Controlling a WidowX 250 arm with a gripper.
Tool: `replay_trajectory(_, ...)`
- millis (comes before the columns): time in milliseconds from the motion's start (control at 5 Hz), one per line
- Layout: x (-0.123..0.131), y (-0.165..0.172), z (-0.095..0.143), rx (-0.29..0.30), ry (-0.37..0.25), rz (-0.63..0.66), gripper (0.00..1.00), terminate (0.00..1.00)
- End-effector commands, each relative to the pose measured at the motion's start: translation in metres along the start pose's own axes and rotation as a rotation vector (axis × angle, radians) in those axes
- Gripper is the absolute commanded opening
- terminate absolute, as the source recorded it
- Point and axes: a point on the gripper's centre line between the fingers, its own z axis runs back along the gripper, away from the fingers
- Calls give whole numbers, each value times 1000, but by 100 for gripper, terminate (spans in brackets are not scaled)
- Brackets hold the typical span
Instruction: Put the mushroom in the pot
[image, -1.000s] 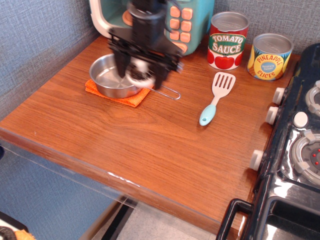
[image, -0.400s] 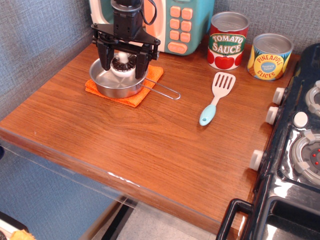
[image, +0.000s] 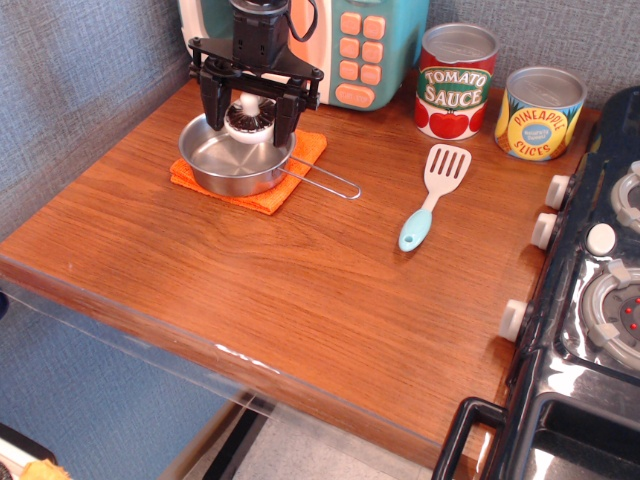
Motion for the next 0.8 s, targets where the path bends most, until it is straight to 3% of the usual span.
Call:
replay_trajectory(0,-6,6,26,-4,-63,2,100,0)
replay_trajectory(400,-21,1,46,-31,-99,-19,100,0)
replay_trajectory(600,-40,-18,52,-65,-106,-83,100,0)
